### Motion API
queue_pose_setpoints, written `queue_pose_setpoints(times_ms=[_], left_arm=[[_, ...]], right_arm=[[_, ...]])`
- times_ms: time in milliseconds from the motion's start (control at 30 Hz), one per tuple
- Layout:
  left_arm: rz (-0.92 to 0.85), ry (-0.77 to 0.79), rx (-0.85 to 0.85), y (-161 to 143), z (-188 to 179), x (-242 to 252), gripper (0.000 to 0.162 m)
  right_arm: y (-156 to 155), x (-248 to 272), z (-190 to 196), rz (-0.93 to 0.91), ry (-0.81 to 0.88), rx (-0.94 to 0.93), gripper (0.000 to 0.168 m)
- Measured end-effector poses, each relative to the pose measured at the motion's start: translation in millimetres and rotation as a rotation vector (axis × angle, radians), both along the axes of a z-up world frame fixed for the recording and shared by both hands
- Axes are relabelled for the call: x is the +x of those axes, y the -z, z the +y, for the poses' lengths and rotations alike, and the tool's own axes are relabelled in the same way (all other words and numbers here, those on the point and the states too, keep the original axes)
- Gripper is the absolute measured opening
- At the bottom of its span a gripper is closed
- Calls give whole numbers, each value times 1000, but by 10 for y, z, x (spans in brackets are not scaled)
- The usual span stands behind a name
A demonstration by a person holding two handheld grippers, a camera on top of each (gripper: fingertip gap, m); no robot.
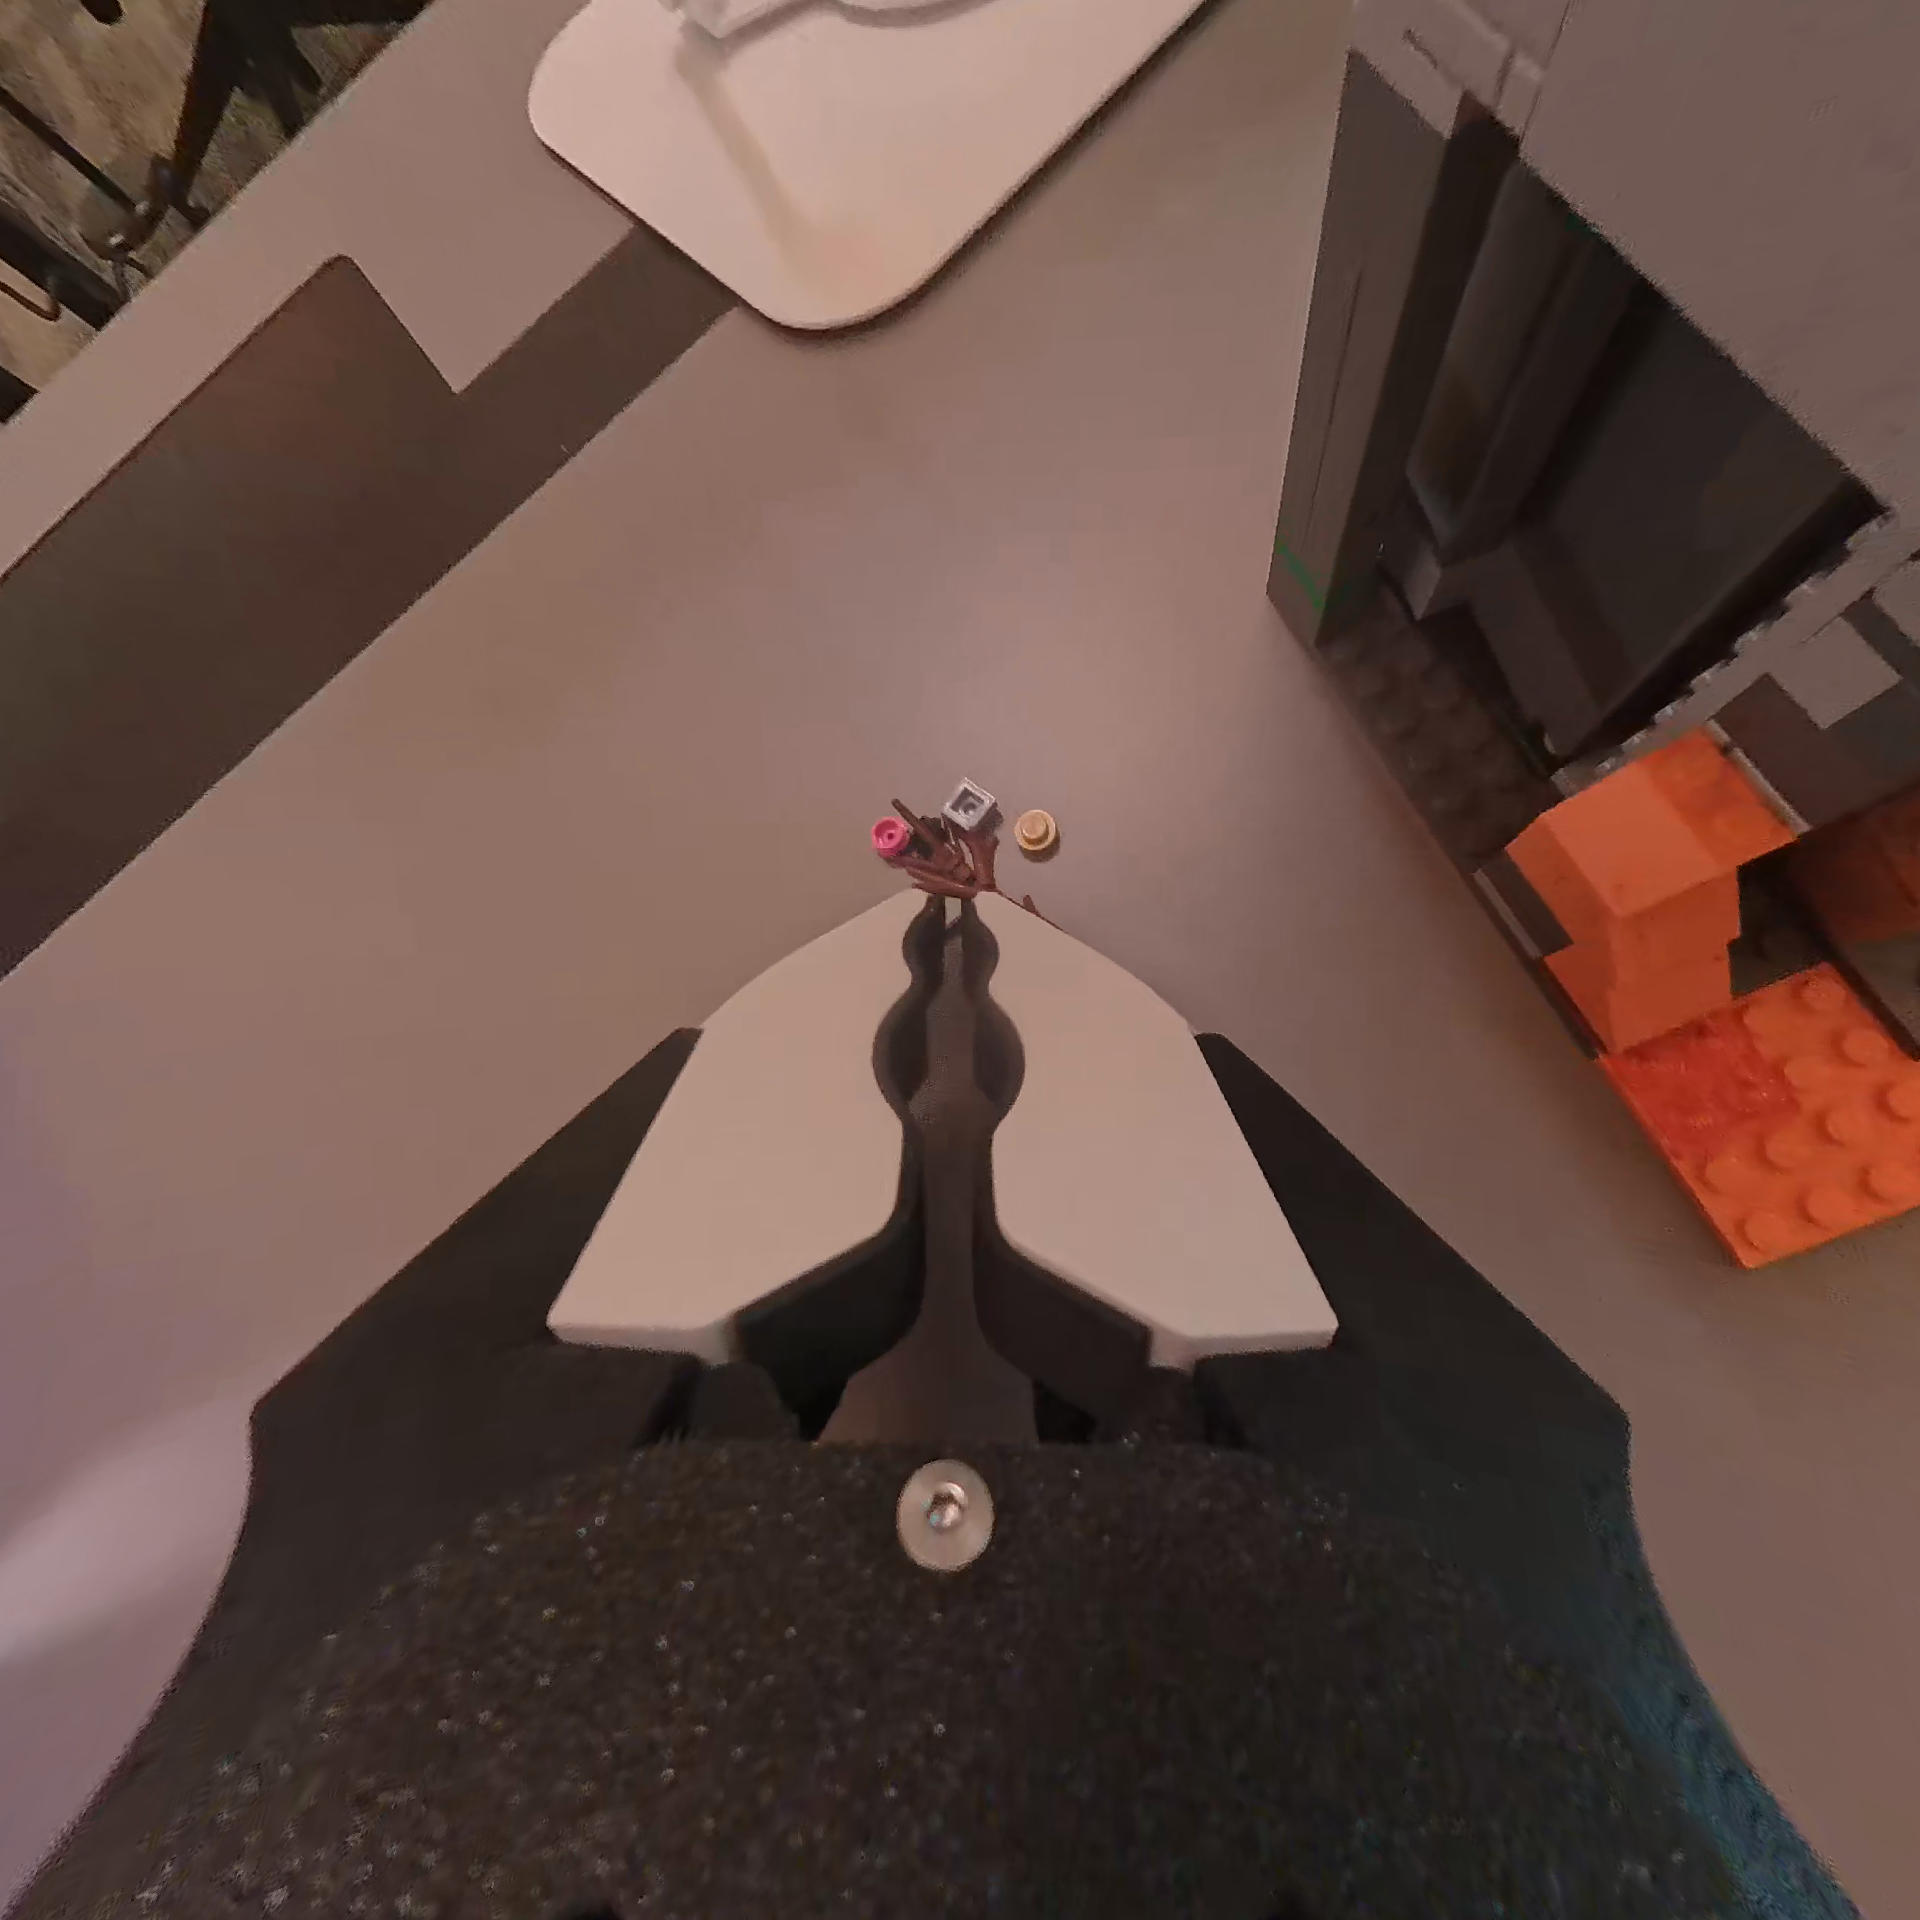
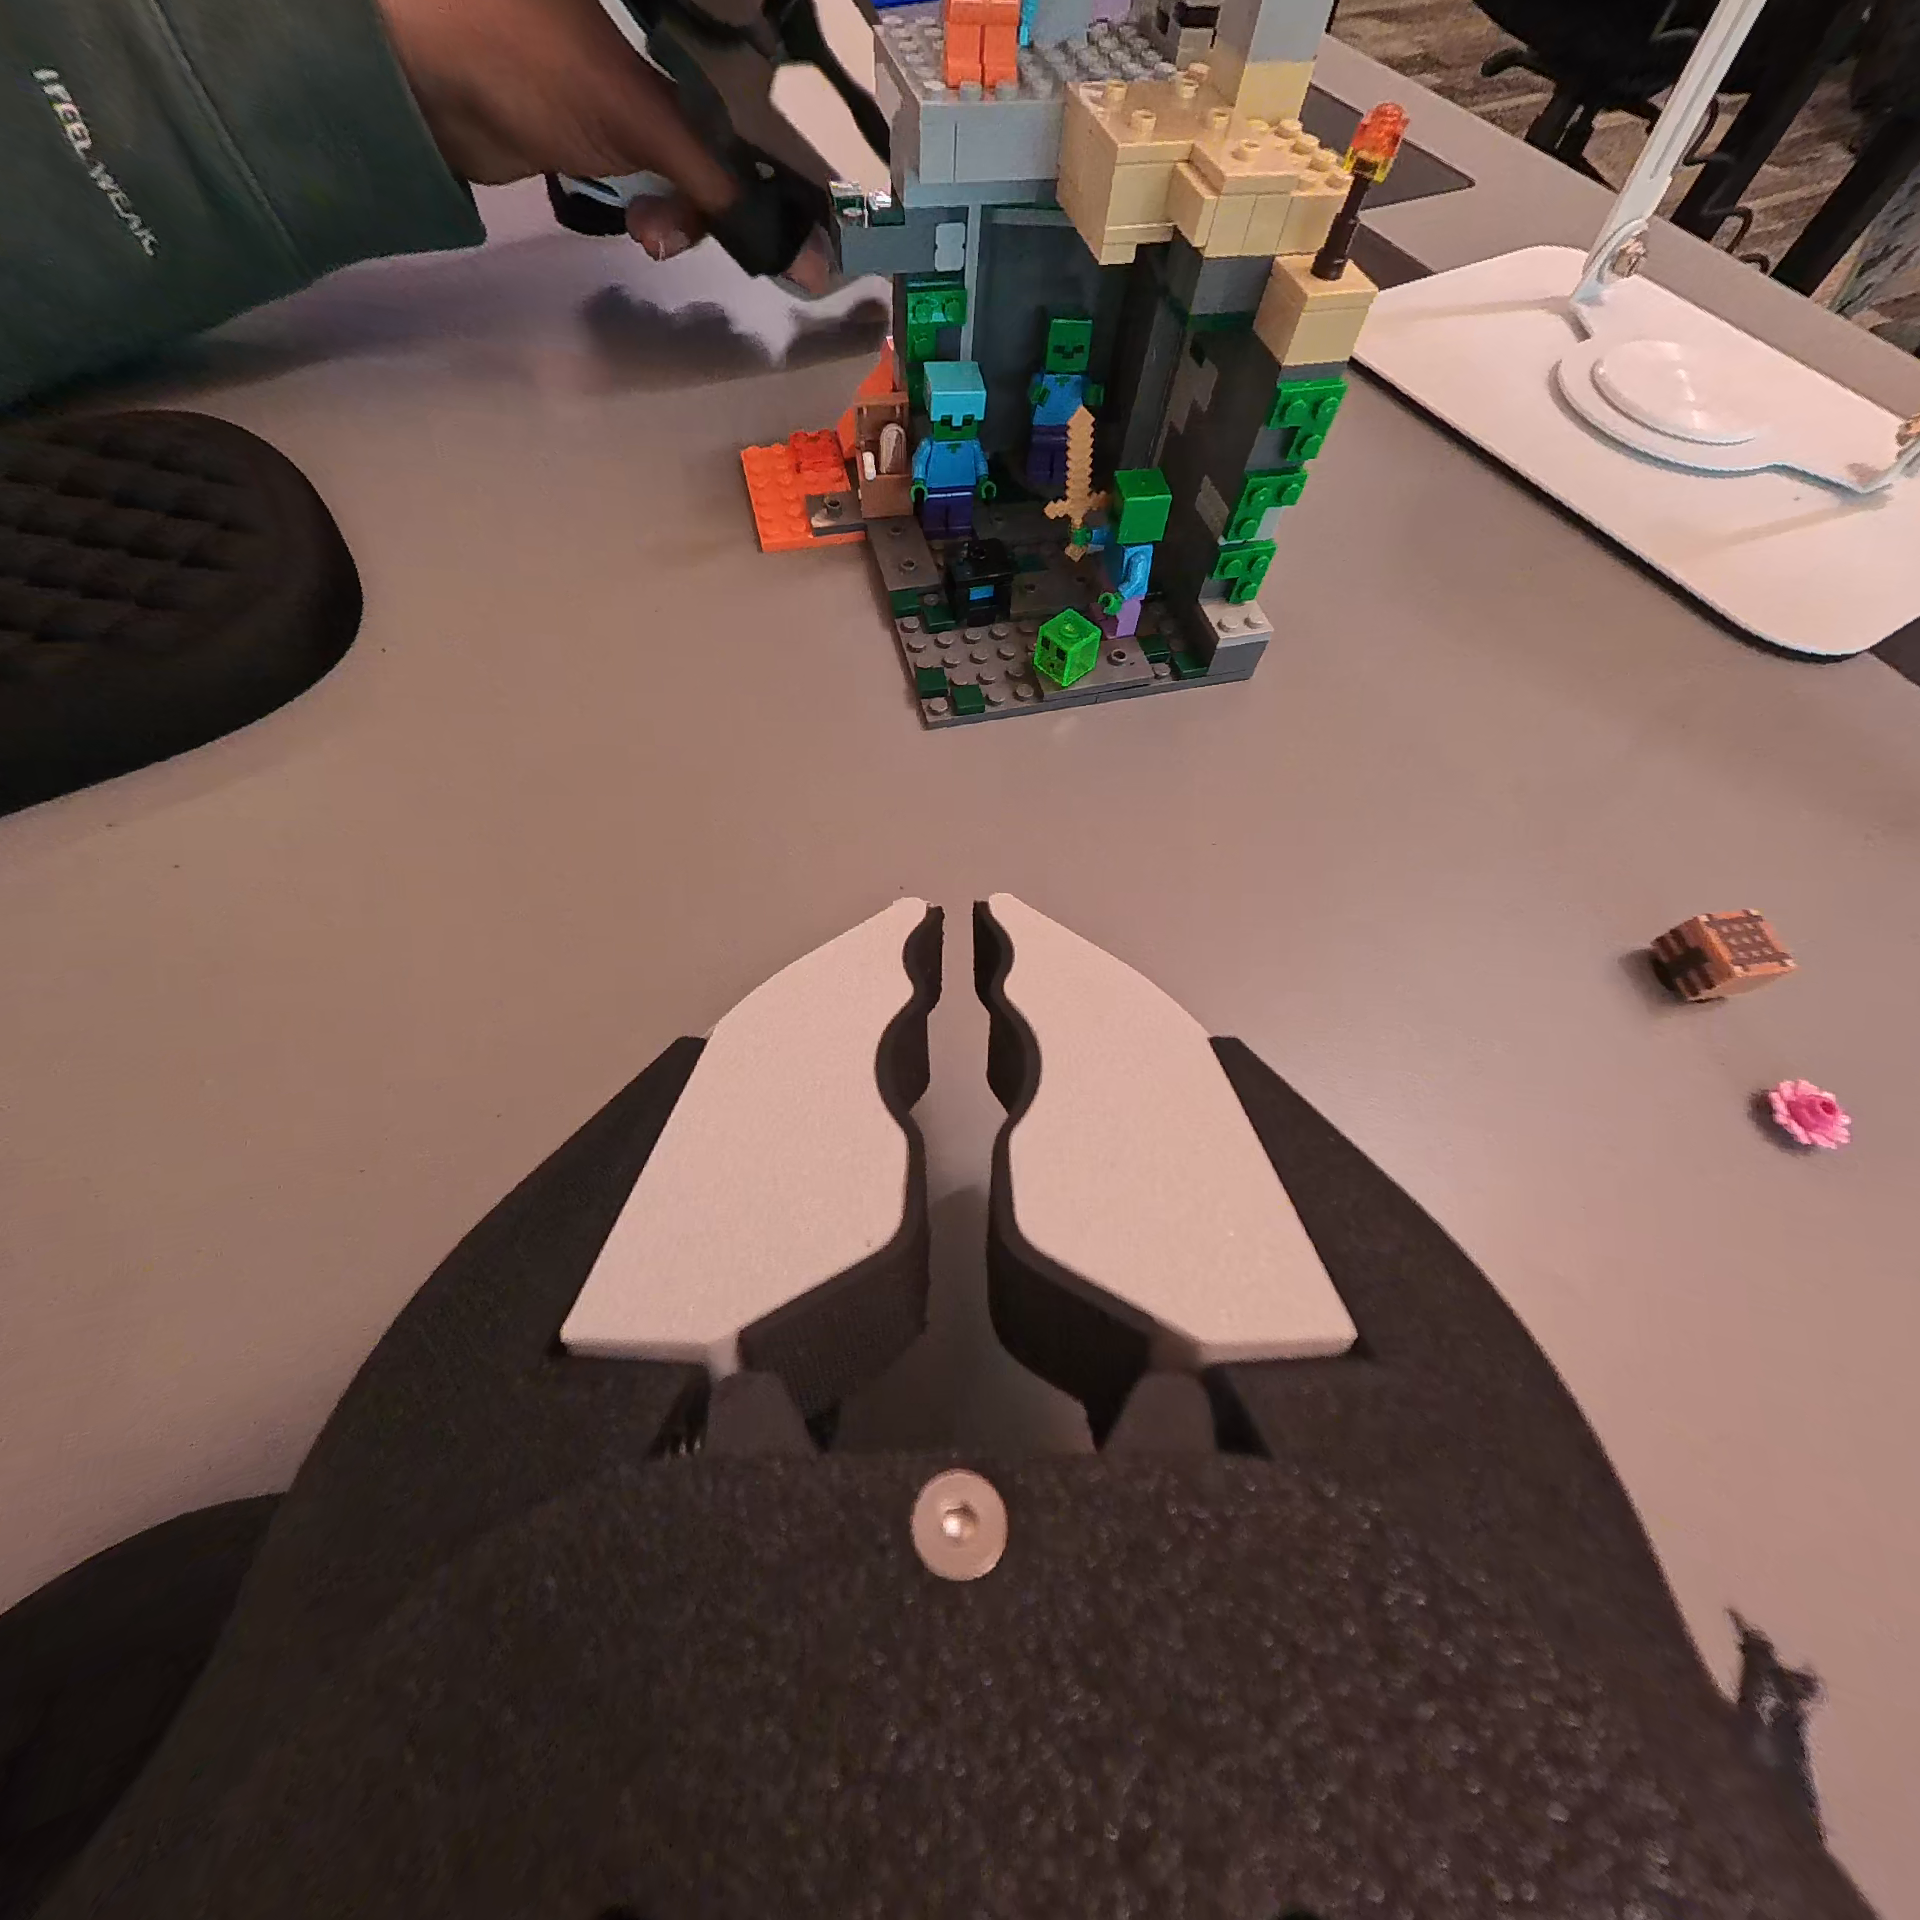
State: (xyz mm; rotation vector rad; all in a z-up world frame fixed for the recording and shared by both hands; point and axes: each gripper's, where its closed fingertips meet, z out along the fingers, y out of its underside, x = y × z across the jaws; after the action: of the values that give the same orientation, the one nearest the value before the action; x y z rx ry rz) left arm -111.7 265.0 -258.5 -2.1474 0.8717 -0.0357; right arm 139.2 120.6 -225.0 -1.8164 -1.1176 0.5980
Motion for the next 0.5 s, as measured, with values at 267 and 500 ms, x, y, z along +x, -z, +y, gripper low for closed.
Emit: queue_pose_setpoints(times_ms=[267, 500], left_arm=[[-31, 39, -27, -14, -139, 97, 6], [38, -23, 11, 35, 1, 17, 0]], right_arm=[[21, -20, -14, -7, -9, -4, 5], [-6, -5, -5, -3, -1, 5, 5]])
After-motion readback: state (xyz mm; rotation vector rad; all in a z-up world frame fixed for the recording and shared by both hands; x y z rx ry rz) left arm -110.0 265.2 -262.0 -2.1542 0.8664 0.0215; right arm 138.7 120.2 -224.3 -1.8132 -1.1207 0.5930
